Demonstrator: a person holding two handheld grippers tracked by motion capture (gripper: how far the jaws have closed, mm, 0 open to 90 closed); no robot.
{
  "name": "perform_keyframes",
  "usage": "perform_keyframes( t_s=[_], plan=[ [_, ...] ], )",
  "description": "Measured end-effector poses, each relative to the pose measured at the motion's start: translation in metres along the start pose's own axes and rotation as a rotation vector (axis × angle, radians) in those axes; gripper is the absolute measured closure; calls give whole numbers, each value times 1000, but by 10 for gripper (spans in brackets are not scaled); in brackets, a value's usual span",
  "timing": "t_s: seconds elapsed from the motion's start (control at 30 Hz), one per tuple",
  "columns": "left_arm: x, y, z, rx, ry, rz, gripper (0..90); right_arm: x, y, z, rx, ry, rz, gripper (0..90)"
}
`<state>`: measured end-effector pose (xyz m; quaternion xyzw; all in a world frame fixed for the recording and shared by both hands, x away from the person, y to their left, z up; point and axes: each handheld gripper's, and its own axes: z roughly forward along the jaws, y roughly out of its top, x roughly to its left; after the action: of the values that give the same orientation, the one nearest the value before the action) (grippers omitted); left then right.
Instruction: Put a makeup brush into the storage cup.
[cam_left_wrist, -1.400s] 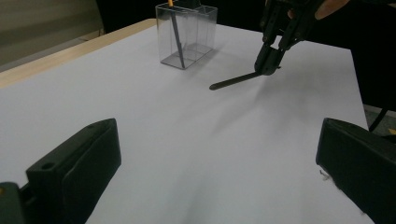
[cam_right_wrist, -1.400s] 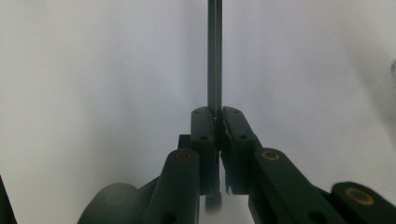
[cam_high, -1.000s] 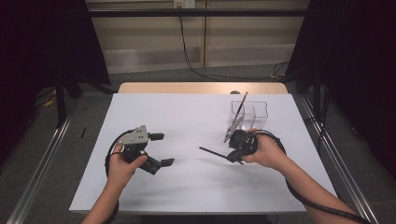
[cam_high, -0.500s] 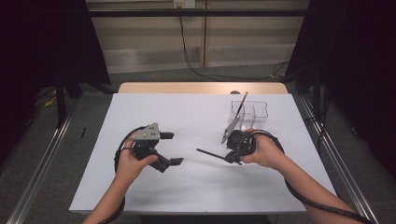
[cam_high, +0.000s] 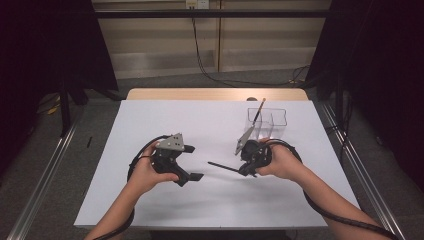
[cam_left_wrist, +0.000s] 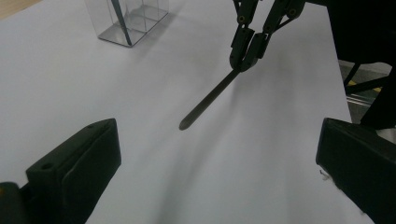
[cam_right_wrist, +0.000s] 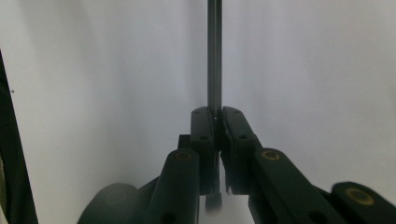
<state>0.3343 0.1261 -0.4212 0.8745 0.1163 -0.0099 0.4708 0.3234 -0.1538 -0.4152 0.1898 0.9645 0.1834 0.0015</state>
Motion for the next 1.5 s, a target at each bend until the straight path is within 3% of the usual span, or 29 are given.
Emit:
perform_keyframes(
  t_s=[0.1, 0.37, 0.7, 0.87, 1.07, 1.27, 1.5],
  plan=[
    [1, 4, 1, 17, -2, -2, 13, 1, 1, 1, 3, 6, -4, 843],
    [1, 16, 7, 126, 7, 31, 54, 3, 6, 3, 15, 12, -31, 843],
    [-2, 25, 19, 236, 20, 91, 158, 7, 10, 2, 14, 16, -40, 843],
    [0, 27, 22, 258, 20, 91, 224, 10, 13, 1, 0, 33, -57, 843],
    [2, 25, 24, 278, 1, 77, 374, 11, 16, -2, -11, 48, -63, 843],
    [2, 25, 27, 317, 21, 100, 429, 14, 21, -2, -11, 52, -77, 843],
    [2, 25, 32, 349, 4, 90, 522, 15, 26, -3, -10, 54, -82, 843]
  ],
)
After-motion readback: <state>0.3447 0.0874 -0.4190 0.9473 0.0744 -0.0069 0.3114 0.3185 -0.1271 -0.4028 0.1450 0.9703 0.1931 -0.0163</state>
